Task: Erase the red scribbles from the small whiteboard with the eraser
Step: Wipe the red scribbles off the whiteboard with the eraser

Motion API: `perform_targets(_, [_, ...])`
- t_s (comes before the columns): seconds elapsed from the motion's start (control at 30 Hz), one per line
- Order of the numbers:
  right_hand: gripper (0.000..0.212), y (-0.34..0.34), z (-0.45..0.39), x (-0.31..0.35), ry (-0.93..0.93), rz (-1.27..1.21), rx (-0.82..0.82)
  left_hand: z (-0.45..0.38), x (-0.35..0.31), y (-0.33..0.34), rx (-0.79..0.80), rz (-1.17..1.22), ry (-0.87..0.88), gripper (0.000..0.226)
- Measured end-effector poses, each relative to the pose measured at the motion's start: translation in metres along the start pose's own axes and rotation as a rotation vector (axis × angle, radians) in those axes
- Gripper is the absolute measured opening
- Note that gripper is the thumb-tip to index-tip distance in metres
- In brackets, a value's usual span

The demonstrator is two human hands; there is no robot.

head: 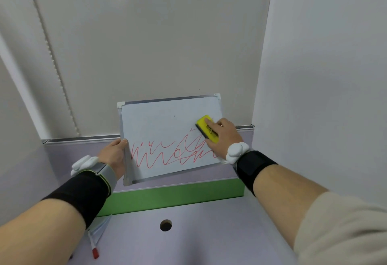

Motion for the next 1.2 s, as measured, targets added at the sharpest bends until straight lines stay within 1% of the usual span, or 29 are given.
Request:
perform_targets(0.1, [0.069, -0.011, -0.004, -0.024, 0.224, -0.025, -0.063, -0.001, -0.002, 0.000, -0.004, 0.011, 0.000, 0.037])
perform_targets(0.13, [0.069, -0.011, -0.003, -0.025, 0.245, -0.022, -0.073, 0.000, -0.003, 0.001, -0.004, 0.021, 0.006, 0.037])
perform_targets(0.17, [0.070, -0.009, -0.001, -0.021, 0.214, -0.026, -0.073, 0.000, -0.003, 0.003, -0.006, 0.027, 0.014, 0.036])
perform_targets(0.27, [0.070, 0.004, 0.006, 0.005, -0.011, -0.029, -0.020, 0.000, -0.003, 0.005, -0.012, 0.034, 0.019, 0.035])
perform_targets(0.3, [0.069, 0.006, 0.005, 0.007, -0.051, -0.016, -0.009, 0.000, -0.003, 0.004, -0.015, 0.036, 0.014, 0.035])
perform_targets(0.33, [0.069, 0.004, 0.002, 0.004, -0.040, -0.013, -0.010, 0.000, -0.003, 0.002, -0.018, 0.033, 0.009, 0.036])
perform_targets(0.43, [0.069, -0.010, -0.003, -0.025, 0.182, -0.023, -0.059, -0.001, -0.005, -0.001, -0.017, 0.049, -0.002, 0.038])
perform_targets(0.47, [0.069, -0.012, -0.002, -0.031, 0.223, -0.005, -0.059, -0.001, -0.006, 0.000, -0.015, 0.055, 0.005, 0.039])
perform_targets(0.5, [0.070, -0.011, 0.000, -0.032, 0.221, 0.013, -0.047, -0.001, -0.007, 0.002, -0.015, 0.055, 0.016, 0.038])
perform_targets(0.53, [0.071, -0.008, 0.003, -0.026, 0.181, 0.017, -0.030, -0.001, -0.007, 0.003, -0.019, 0.053, 0.025, 0.037])
perform_targets(0.63, [0.070, 0.007, 0.012, 0.001, 0.000, -0.018, 0.016, 0.001, -0.006, 0.006, -0.036, 0.057, 0.036, 0.036])
perform_targets(0.7, [0.068, 0.009, 0.010, 0.005, -0.023, -0.006, 0.012, 0.001, -0.005, 0.005, -0.041, 0.057, 0.027, 0.035])
perform_targets(0.73, [0.068, 0.005, 0.007, 0.000, 0.023, -0.003, 0.004, 0.000, -0.005, 0.004, -0.032, 0.063, 0.016, 0.034])
perform_targets(0.8, [0.069, -0.007, 0.003, -0.019, 0.174, -0.001, -0.012, -0.003, -0.005, 0.002, -0.020, 0.070, -0.001, 0.032])
perform_targets(0.83, [0.070, -0.011, 0.003, -0.026, 0.224, 0.012, -0.014, -0.004, -0.006, 0.002, -0.020, 0.066, -0.002, 0.034])
perform_targets(0.87, [0.071, -0.012, 0.003, -0.027, 0.232, 0.021, -0.010, -0.006, -0.006, 0.002, -0.019, 0.058, 0.003, 0.036])
perform_targets(0.9, [0.071, -0.011, 0.004, -0.021, 0.194, 0.019, -0.002, -0.006, -0.007, 0.002, -0.018, 0.052, 0.009, 0.036])
perform_targets(1.0, [0.070, 0.001, 0.012, 0.007, -0.025, -0.006, 0.035, -0.006, -0.006, 0.004, -0.032, 0.068, 0.009, 0.038])
perform_targets(1.03, [0.069, 0.004, 0.013, 0.010, -0.058, 0.003, 0.038, -0.005, -0.006, 0.003, -0.041, 0.074, 0.008, 0.039])
perform_targets(1.07, [0.069, 0.003, 0.011, 0.007, -0.043, 0.013, 0.027, -0.006, -0.006, 0.003, -0.045, 0.080, 0.006, 0.039])
perform_targets(1.17, [0.069, -0.008, 0.008, -0.020, 0.212, -0.013, -0.027, -0.005, -0.008, 0.002, -0.030, 0.071, 0.000, 0.036])
perform_targets(1.2, [0.070, -0.009, 0.010, -0.025, 0.252, -0.005, -0.033, -0.006, -0.008, 0.003, -0.026, 0.065, 0.005, 0.035])
Point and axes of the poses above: each hand's wrist, its own z-axis away from the middle knuckle, its own y-axis out of the palm, x = y × z, the point moved 3 cm from there along -z, towards the middle knuckle, and after that the axes turned 4 degrees about z, right-handed, at the moved point
